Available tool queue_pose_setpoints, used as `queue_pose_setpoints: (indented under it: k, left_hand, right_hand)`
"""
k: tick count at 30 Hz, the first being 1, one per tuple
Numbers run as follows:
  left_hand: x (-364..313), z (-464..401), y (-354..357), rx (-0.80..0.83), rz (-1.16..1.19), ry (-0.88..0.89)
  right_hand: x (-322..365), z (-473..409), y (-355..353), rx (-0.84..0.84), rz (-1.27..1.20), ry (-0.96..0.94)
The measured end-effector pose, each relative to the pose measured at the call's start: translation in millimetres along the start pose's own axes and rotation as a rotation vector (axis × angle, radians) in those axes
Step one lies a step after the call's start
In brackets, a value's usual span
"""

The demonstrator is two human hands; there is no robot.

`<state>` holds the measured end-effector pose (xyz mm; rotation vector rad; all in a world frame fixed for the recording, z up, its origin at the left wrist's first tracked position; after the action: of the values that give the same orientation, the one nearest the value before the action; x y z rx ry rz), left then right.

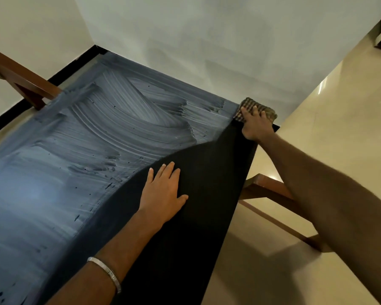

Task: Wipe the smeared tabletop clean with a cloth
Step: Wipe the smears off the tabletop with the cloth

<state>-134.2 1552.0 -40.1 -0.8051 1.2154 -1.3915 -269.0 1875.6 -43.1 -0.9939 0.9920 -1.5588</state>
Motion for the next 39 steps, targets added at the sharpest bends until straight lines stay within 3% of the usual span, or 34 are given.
queue_pose_setpoints:
  k: [5,11,14,17,24,29,35,39]
  left_hand:
    - [8,5,0,0.026,0.004,-0.021]
    - [7,8,1,-0.015,0.026,-0.021]
    - [8,8,2,-0.004,0.04,-0.027]
    - [9,7,2,-0.01,0.024,-0.017]
    - [12,9,1,0.022,0.034,-0.018]
    - [14,8,3,0.035,0.037,-0.013]
    - [13,9,2,0.016,0.033,-0.009]
    - [16,14,-1,-0.031,0.047,0.018]
  right_hand:
    - [42,-17,-2,-0.006,-0.038,0.011]
    - [198,10,27,-0.031,0.098,-0.444]
    - [231,20,39,0.015,0.147,-0.565]
    - [197,13,31,-0.031,0.109,-0.513]
    - [3,15,6,-0.084,0.001,-0.048]
    - [14,32,21,-0.15,-0.022,0.04]
    - [151,74,46,-0.185,0.054,-0.379]
    - [214,90,66,-0.057,0.079,-0.686]
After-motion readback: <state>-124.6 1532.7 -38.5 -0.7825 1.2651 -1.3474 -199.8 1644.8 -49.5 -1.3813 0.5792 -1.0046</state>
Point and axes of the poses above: each hand's wrist, its own z-axis away from the middle knuckle, its own y-axis out of the palm, x = y × z, the point moved 1 cm from there along -z, towards the middle knuckle, and after that the axes turned 10 degrees about -y, right-handed, at the moved point
